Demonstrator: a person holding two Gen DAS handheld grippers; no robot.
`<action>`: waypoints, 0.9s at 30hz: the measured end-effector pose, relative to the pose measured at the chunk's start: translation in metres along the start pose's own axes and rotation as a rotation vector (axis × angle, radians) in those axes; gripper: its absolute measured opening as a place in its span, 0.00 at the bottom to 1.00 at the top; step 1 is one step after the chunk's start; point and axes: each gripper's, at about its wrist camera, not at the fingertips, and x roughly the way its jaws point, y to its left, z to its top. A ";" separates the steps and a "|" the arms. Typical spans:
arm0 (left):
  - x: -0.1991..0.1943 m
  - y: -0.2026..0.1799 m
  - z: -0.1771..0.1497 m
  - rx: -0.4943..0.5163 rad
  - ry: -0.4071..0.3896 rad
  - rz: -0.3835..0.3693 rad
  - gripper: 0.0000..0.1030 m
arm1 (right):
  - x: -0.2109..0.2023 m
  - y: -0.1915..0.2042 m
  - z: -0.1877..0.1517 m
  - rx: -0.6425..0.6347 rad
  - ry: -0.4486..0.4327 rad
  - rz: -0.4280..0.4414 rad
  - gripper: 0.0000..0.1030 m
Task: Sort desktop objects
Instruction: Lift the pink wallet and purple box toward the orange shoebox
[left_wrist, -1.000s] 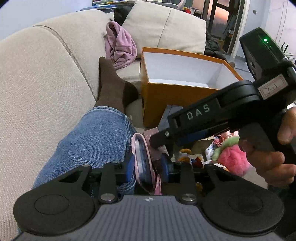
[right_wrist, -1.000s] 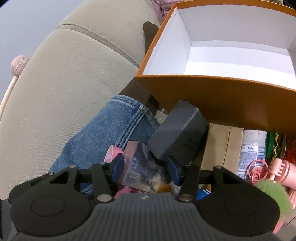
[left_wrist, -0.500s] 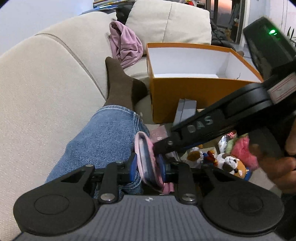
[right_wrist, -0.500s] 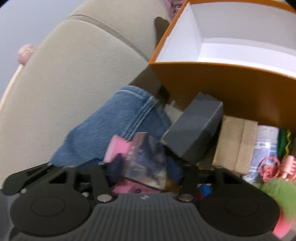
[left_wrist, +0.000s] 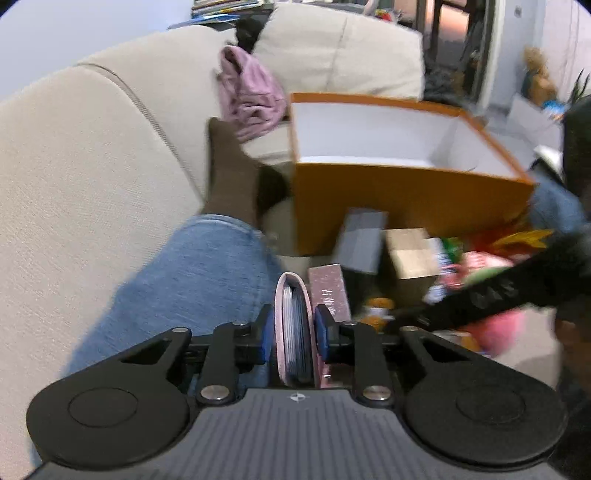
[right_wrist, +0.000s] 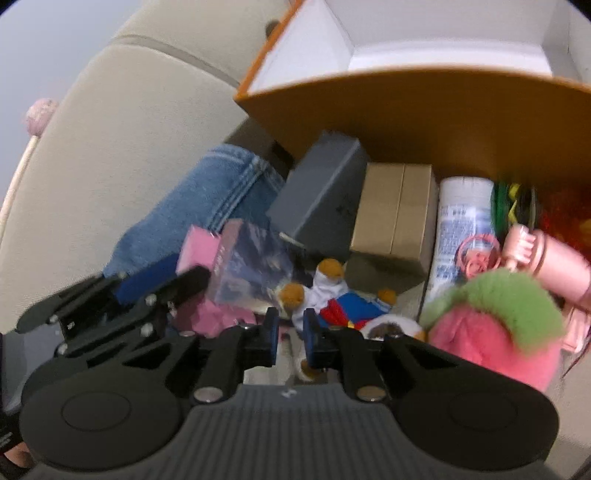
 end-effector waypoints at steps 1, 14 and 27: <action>-0.002 -0.002 -0.002 -0.011 0.000 -0.042 0.24 | -0.004 0.001 0.001 0.000 -0.019 0.005 0.30; -0.004 -0.003 -0.015 -0.108 -0.037 -0.107 0.25 | -0.010 -0.002 0.008 0.043 -0.070 0.046 0.41; 0.001 -0.019 -0.016 -0.093 -0.023 -0.105 0.25 | 0.009 -0.008 0.016 0.125 -0.060 0.053 0.41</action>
